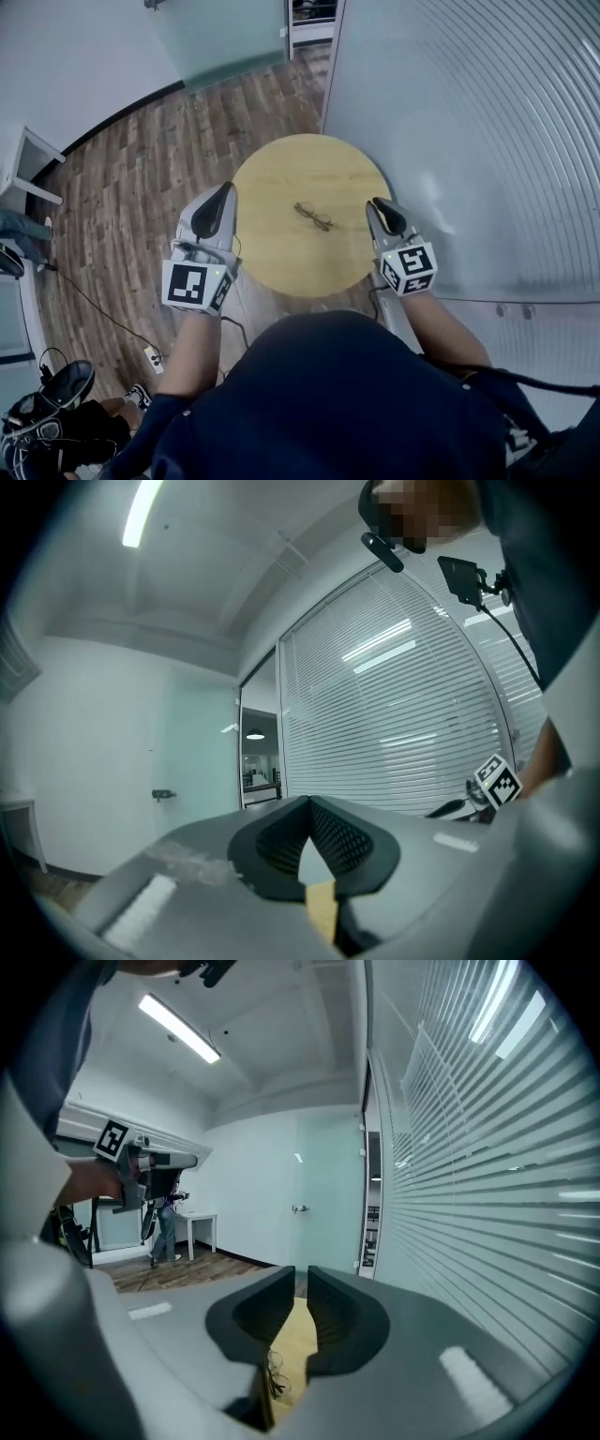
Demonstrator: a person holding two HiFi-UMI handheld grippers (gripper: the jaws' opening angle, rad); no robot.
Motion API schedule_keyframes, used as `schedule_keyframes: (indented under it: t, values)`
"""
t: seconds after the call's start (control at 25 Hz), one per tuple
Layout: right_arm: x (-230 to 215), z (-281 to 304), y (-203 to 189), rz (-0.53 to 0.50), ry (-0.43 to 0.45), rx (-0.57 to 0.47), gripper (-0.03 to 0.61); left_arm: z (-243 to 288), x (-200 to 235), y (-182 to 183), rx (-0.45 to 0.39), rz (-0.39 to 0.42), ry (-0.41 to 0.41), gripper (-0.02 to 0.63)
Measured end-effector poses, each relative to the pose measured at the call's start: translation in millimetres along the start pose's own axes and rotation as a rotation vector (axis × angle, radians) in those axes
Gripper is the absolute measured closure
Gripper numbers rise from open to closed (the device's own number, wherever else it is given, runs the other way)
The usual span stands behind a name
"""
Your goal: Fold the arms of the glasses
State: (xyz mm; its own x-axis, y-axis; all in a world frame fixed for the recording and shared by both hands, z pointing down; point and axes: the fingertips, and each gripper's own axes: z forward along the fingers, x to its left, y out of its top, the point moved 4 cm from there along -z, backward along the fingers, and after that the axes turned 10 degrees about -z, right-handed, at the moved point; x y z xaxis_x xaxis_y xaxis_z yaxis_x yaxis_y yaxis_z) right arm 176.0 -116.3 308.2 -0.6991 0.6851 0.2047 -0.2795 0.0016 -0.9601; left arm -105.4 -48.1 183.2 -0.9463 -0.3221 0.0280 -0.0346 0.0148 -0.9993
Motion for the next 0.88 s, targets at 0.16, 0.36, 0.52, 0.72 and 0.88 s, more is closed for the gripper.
schedule_keyframes:
  t: [0.16,0.36,0.52,0.72,0.88]
  values:
    - [2,0,37,0.014,0.014,-0.033,0.543,-4,11,15,0.016,0.017,-0.014,0.611]
    - [1,-11,47,0.024,0.035,-0.076,0.563,-13,-1,9,0.039,0.017,-0.012,0.611]
    - [6,-10,43,0.008,0.055,-0.092,0.569,-16,-6,3,0.051,0.029,-0.015,0.611]
    - [25,-7,31,-0.063,0.102,-0.061,0.569,-15,-9,-3,0.061,0.027,-0.026,0.611]
    - [20,-13,24,-0.039,0.085,-0.060,0.569,-12,-17,-1,0.050,0.032,-0.038,0.611]
